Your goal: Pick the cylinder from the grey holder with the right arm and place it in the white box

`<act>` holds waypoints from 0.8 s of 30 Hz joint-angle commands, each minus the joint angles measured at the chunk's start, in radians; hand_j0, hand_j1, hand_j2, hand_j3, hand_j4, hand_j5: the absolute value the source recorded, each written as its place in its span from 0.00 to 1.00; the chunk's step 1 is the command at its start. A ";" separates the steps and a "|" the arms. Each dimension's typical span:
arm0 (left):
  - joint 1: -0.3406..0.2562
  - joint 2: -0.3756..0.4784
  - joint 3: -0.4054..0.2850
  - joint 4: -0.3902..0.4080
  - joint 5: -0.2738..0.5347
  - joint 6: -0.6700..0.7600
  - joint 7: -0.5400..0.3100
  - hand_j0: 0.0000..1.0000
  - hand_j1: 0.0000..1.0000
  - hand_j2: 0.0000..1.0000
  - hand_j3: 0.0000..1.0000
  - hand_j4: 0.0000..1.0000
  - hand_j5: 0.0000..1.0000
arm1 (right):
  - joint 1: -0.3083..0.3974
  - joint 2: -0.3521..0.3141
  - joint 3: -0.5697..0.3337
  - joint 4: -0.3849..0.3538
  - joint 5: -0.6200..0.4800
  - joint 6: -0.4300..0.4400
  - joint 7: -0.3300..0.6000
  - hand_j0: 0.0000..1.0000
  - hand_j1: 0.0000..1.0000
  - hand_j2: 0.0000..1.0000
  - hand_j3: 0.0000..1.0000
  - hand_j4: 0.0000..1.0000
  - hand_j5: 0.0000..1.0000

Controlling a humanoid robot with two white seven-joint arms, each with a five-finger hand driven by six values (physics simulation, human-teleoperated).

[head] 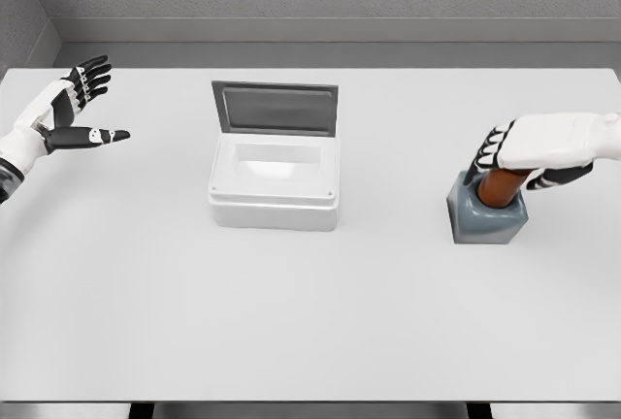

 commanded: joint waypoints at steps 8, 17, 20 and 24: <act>0.000 0.001 0.000 -0.001 0.005 0.000 0.001 1.00 1.00 1.00 1.00 1.00 1.00 | -0.002 -0.001 -0.001 0.005 -0.004 0.002 0.003 0.64 0.64 0.64 0.64 0.64 0.64; 0.000 0.001 0.000 0.000 0.005 0.002 0.001 1.00 1.00 1.00 1.00 1.00 1.00 | -0.002 -0.006 -0.001 0.002 -0.003 0.002 0.017 0.57 0.57 0.57 0.57 0.57 0.57; 0.000 0.001 0.000 0.002 0.005 0.003 0.001 1.00 1.00 1.00 1.00 1.00 1.00 | -0.002 -0.012 -0.002 0.003 -0.003 0.002 0.017 0.56 0.56 0.56 0.56 0.56 0.56; -0.002 0.001 0.000 0.002 0.005 0.005 0.001 1.00 1.00 1.00 1.00 1.00 1.00 | -0.006 -0.024 -0.018 0.003 -0.003 0.002 0.026 0.56 0.56 0.56 0.56 0.56 0.56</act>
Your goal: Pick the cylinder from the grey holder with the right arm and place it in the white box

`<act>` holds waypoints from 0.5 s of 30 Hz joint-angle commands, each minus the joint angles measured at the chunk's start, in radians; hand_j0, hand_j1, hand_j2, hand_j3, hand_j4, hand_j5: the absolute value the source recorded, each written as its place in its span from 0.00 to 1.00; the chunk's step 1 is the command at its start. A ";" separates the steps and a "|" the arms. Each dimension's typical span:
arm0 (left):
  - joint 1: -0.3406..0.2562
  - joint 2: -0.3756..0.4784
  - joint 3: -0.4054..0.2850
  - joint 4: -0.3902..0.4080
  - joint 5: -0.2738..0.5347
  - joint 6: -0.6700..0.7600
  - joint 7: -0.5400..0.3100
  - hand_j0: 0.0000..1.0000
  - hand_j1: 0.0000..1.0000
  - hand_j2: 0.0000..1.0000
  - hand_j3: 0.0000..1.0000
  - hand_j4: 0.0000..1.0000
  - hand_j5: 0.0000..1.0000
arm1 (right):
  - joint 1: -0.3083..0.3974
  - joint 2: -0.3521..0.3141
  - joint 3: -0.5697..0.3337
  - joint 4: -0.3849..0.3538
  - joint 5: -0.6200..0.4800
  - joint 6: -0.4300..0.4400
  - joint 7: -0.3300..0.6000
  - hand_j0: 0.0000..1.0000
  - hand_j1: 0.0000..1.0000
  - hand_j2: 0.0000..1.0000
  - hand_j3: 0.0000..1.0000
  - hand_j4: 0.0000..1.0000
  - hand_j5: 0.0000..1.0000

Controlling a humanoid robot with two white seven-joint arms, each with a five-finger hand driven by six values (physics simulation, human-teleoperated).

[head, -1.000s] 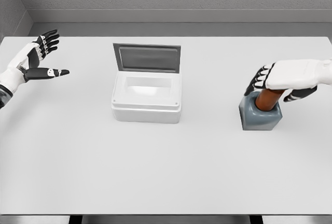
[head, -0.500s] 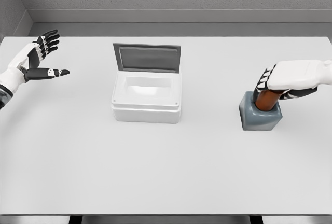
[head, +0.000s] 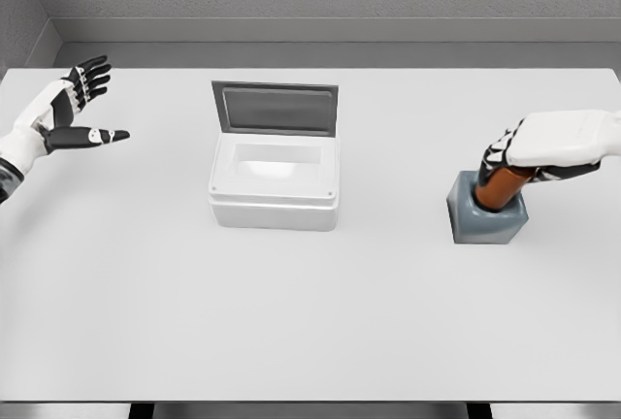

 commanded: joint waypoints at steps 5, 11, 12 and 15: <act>-0.002 0.001 0.000 -0.001 0.006 0.003 0.000 1.00 1.00 1.00 1.00 1.00 1.00 | -0.021 -0.008 -0.025 -0.002 -0.004 0.002 0.020 0.56 0.56 0.56 0.56 0.56 0.56; 0.000 0.002 0.000 -0.001 0.006 0.003 0.000 1.00 1.00 1.00 1.00 1.00 1.00 | -0.044 0.011 -0.027 -0.002 -0.004 0.002 0.036 0.54 0.54 0.54 0.54 0.54 0.54; -0.002 0.002 0.000 -0.001 0.006 0.003 0.000 1.00 1.00 1.00 1.00 1.00 1.00 | -0.046 0.011 -0.027 -0.002 -0.004 0.002 0.037 0.54 0.54 0.54 0.54 0.54 0.54; -0.002 0.002 0.000 -0.001 0.006 0.003 0.000 1.00 1.00 1.00 1.00 1.00 1.00 | -0.060 0.026 -0.027 -0.002 -0.004 0.002 0.048 0.54 0.54 0.54 0.54 0.54 0.54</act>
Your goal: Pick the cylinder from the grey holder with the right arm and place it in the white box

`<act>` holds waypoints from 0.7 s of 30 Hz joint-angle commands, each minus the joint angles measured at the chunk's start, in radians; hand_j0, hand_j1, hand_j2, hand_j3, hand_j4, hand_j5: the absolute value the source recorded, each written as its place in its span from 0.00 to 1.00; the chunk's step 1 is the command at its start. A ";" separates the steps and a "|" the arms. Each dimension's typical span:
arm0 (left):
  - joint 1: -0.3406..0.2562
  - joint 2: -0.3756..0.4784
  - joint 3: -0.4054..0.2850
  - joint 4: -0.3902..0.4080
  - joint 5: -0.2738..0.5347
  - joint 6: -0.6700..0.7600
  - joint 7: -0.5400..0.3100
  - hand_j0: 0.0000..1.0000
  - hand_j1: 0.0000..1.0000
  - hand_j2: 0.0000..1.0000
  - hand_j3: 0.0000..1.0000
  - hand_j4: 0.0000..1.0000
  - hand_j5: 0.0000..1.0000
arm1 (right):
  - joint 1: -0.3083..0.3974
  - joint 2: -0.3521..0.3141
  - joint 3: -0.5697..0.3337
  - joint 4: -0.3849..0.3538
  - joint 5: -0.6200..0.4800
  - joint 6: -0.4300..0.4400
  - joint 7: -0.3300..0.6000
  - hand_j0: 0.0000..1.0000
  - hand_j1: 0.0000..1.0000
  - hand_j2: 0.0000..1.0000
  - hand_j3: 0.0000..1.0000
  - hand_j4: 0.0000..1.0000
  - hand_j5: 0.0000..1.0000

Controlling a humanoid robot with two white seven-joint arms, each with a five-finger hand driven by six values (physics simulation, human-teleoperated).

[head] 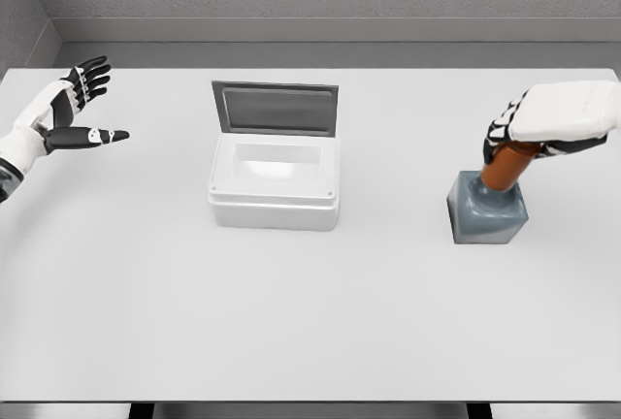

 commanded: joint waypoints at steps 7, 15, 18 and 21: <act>0.000 0.000 0.000 0.001 0.006 0.000 0.000 1.00 1.00 1.00 1.00 1.00 1.00 | -0.017 0.051 0.000 0.000 -0.004 0.002 0.026 0.53 0.53 0.53 0.53 0.53 0.53; -0.002 0.000 0.000 0.002 0.006 0.002 0.000 1.00 1.00 1.00 1.00 1.00 1.00 | -0.046 0.111 0.000 0.003 0.001 0.002 0.041 0.53 0.53 0.53 0.53 0.53 0.53; -0.002 0.000 0.000 0.002 0.006 0.002 0.000 1.00 1.00 1.00 1.00 1.00 1.00 | -0.054 0.137 0.002 0.013 0.001 0.002 0.047 0.53 0.53 0.53 0.53 0.53 0.53; 0.000 0.001 0.000 0.002 0.006 0.002 0.000 1.00 1.00 1.00 1.00 1.00 1.00 | -0.064 0.174 0.005 0.031 0.001 0.002 0.053 0.52 0.52 0.52 0.52 0.52 0.52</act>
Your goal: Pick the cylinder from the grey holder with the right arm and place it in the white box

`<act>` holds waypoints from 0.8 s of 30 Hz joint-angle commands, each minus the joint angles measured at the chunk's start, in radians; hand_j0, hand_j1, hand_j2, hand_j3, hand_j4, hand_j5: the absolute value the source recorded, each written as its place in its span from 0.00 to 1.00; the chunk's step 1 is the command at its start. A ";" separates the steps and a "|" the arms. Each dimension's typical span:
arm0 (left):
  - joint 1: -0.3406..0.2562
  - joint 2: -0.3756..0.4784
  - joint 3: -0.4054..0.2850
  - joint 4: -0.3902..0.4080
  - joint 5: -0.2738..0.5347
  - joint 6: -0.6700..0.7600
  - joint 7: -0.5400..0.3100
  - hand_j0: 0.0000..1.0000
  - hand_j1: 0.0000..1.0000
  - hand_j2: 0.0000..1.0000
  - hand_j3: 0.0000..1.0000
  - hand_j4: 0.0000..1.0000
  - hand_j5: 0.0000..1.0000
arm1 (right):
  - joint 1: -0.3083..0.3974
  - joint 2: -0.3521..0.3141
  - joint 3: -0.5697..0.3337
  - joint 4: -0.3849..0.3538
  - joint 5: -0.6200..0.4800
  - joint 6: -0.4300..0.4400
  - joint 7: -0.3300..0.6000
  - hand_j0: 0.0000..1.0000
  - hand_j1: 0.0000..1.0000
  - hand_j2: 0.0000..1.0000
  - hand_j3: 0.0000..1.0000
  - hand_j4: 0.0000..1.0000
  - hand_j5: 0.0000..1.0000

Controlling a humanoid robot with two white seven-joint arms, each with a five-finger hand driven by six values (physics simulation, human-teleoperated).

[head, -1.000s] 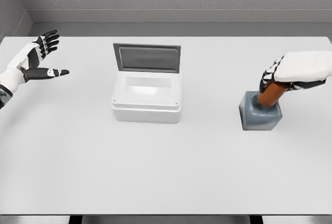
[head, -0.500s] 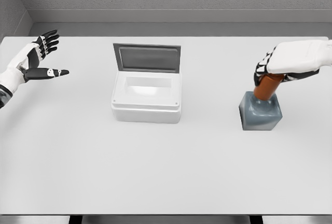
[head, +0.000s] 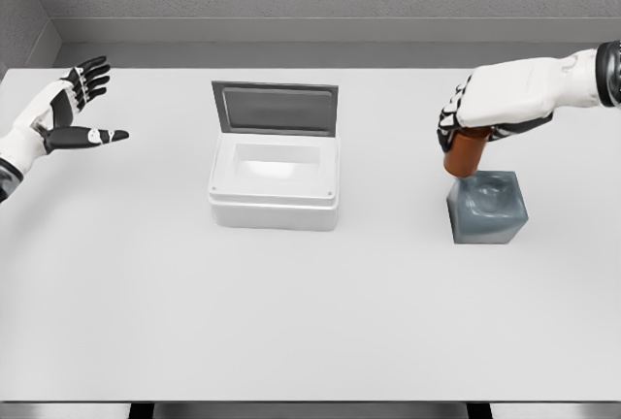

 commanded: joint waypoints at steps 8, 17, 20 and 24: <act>0.002 0.001 0.000 -0.001 0.006 0.000 0.000 1.00 1.00 1.00 1.00 1.00 1.00 | -0.021 0.102 0.007 0.044 0.009 0.002 0.013 0.51 0.51 0.51 0.51 0.51 0.51; 0.002 0.001 0.000 -0.001 0.006 0.000 0.000 1.00 1.00 1.00 1.00 1.00 1.00 | -0.055 0.220 0.033 0.105 0.009 0.002 0.025 0.50 0.50 0.50 0.50 0.50 0.50; 0.000 0.001 0.000 -0.001 0.006 0.000 0.000 1.00 1.00 1.00 1.00 1.00 1.00 | -0.069 0.257 0.043 0.127 0.009 0.002 0.025 0.49 0.49 0.49 0.49 0.49 0.49; 0.000 0.001 0.000 -0.001 0.006 0.000 0.000 1.00 1.00 1.00 1.00 1.00 1.00 | -0.080 0.297 0.057 0.152 0.009 0.002 0.027 0.49 0.49 0.49 0.49 0.49 0.49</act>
